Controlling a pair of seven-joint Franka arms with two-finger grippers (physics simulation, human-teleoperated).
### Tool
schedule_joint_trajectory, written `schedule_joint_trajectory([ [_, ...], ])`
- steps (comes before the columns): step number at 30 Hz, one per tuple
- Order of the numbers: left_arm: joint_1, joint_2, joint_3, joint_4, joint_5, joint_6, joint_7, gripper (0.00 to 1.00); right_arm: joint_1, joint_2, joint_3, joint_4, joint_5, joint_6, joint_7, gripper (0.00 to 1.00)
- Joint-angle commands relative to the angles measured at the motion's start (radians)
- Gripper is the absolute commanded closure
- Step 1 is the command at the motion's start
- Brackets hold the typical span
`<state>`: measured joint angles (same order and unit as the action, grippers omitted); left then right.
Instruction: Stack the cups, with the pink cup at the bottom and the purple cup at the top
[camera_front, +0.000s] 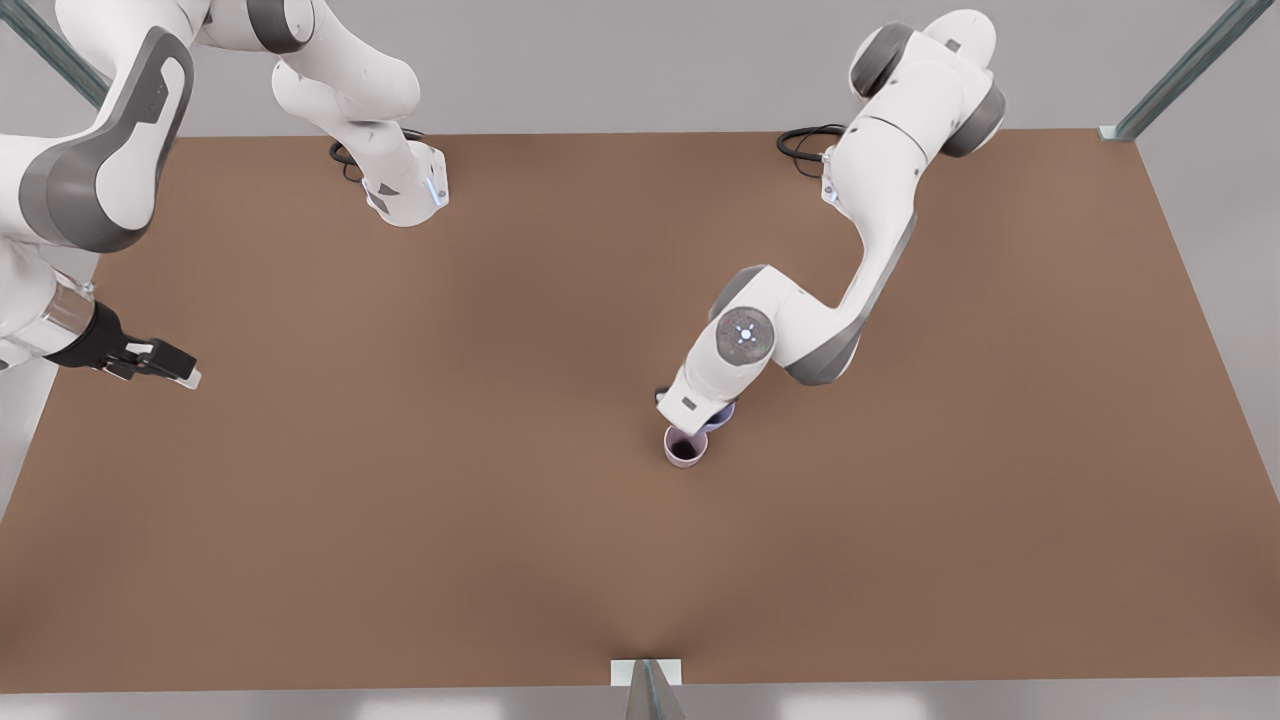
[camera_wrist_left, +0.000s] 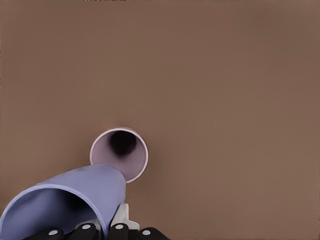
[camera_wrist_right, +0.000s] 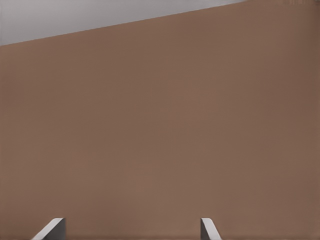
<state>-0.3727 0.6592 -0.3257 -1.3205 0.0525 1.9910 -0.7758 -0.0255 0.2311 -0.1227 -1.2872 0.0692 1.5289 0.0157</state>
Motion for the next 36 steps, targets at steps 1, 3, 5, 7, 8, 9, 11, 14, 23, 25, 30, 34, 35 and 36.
schedule_joint_trajectory([
  [1,0.000,0.010,0.002,0.021,-0.002,0.031,-0.434,0.79,0.001,-0.003,0.000,0.000,-0.002,0.005,-0.022,0.00],
  [3,0.000,0.017,0.002,0.047,-0.002,0.031,-0.433,0.79,0.001,-0.004,-0.003,0.002,-0.006,0.007,-0.017,0.00],
  [5,0.000,0.030,0.004,0.064,-0.002,0.032,-0.433,0.79,0.002,-0.006,0.002,0.022,-0.032,-0.001,-0.014,0.00],
  [7,0.000,0.037,0.004,0.067,-0.002,0.032,-0.431,0.79,0.004,-0.009,0.003,0.023,-0.034,-0.006,-0.014,0.00],
  [8,0.000,0.042,0.004,0.067,0.000,0.034,-0.431,0.79,0.004,-0.009,0.003,0.023,-0.034,-0.006,-0.014,0.00],
  [9,0.000,0.048,0.004,0.067,-0.002,0.038,-0.430,0.79,0.002,-0.010,0.002,0.023,-0.035,-0.007,-0.016,0.00],
  [11,0.002,0.049,0.004,0.067,-0.003,0.052,-0.433,0.79,0.002,-0.012,0.002,0.022,-0.035,-0.007,-0.017,0.00],
  [14,0.002,0.049,0.004,0.069,-0.005,0.083,-0.427,0.79,0.004,-0.015,0.003,0.022,-0.035,-0.007,-0.019,0.00],
  [23,0.002,0.057,0.004,0.063,0.052,0.103,-0.284,0.79,0.001,-0.013,0.000,0.022,-0.034,-0.001,-0.020,0.00],
  [25,0.002,0.059,0.004,0.060,0.055,0.103,-0.281,0.79,0.001,-0.013,0.000,0.022,-0.034,-0.003,-0.020,0.00],
  [30,0.000,0.069,0.004,0.057,0.055,0.104,-0.281,0.79,0.001,-0.010,0.000,0.023,-0.034,0.004,-0.022,0.00],
  [34,0.000,0.069,0.002,0.055,0.055,0.104,-0.289,0.79,-0.001,-0.012,0.000,0.023,-0.035,0.004,-0.022,0.00],
  [35,-0.002,0.069,0.000,0.055,0.053,0.104,-0.292,0.79,-0.001,-0.012,0.000,0.023,-0.035,0.004,-0.020,0.00],
  [36,-0.005,0.071,0.000,0.055,0.053,0.104,-0.292,0.79,0.001,-0.012,0.000,0.023,-0.035,0.004,-0.020,0.00],
])
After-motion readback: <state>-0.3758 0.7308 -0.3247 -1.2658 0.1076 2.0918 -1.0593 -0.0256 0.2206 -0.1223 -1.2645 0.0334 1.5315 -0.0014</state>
